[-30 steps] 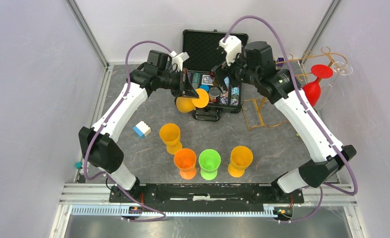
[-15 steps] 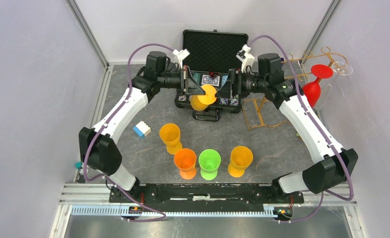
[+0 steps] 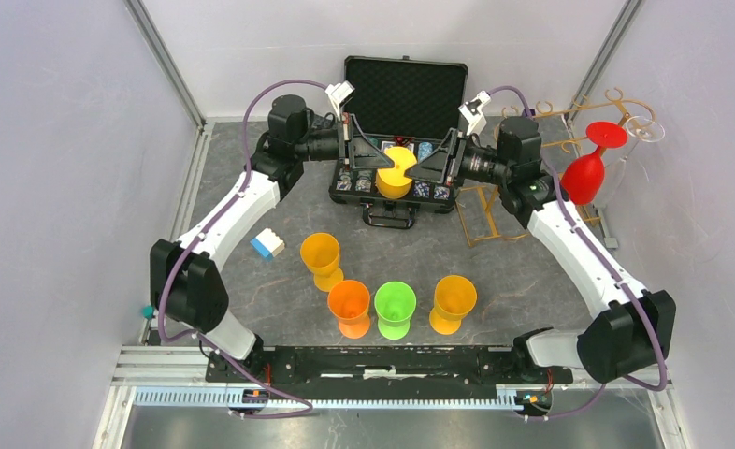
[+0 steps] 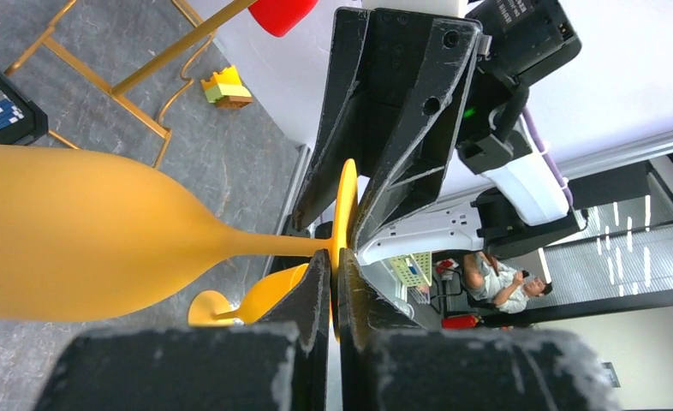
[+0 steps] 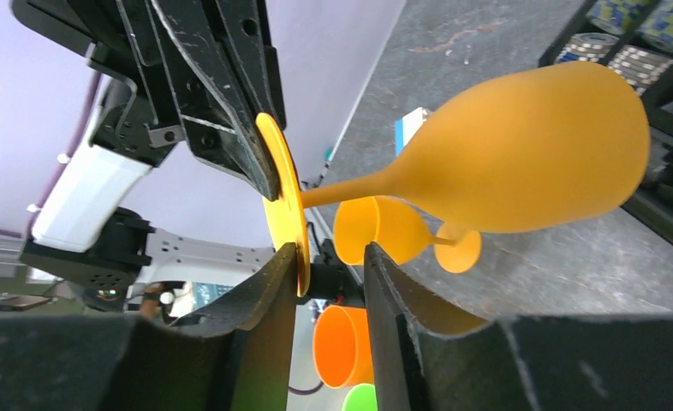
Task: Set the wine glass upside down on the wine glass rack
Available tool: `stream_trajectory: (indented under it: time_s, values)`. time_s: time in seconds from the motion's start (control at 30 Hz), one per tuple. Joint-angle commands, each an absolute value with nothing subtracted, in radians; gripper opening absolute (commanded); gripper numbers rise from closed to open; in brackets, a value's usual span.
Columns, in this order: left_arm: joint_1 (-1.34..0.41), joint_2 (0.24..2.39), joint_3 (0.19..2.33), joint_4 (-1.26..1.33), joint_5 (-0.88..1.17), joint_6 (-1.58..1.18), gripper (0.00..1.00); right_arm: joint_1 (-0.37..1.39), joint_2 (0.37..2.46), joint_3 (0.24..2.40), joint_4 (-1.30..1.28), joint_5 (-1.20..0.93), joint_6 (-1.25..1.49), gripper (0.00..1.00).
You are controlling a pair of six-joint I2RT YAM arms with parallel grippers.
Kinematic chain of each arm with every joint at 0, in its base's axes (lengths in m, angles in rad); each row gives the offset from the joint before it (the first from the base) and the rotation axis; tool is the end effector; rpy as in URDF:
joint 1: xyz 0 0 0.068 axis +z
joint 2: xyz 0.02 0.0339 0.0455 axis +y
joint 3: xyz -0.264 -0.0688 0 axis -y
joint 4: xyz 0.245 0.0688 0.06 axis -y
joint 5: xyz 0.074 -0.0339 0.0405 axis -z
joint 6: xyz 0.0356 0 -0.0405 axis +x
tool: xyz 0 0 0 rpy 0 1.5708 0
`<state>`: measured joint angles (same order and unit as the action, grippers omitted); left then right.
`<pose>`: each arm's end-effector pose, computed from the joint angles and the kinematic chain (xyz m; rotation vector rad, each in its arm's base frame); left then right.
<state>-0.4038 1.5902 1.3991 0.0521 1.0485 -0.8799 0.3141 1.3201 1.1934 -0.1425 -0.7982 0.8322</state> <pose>0.3262 -0.1729 0.3771 0.4548 1.9605 -1.7690 0.2778 0.1171 0.3715 -0.1055 2.0397 1.4920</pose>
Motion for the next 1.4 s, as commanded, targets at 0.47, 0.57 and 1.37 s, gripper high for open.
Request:
stream_trajectory:
  time_s: [0.47, 0.57, 1.37]
  values:
    - [-0.402, 1.55, 1.374, 0.16, 1.086, -0.948, 0.07, 0.316, 1.282, 1.093, 0.271, -0.833, 1.113, 0.08]
    - [-0.401, 1.549, 1.376, 0.159, 1.085, -0.948, 0.13, 0.316, 1.281, 1.092, 0.26, -0.834, 1.105, 0.0]
    - [-0.394, 1.521, 1.387, 0.041, 1.011, -0.868, 0.8, 0.316, 1.286, 1.242, -0.192, -0.759, 0.793, 0.0]
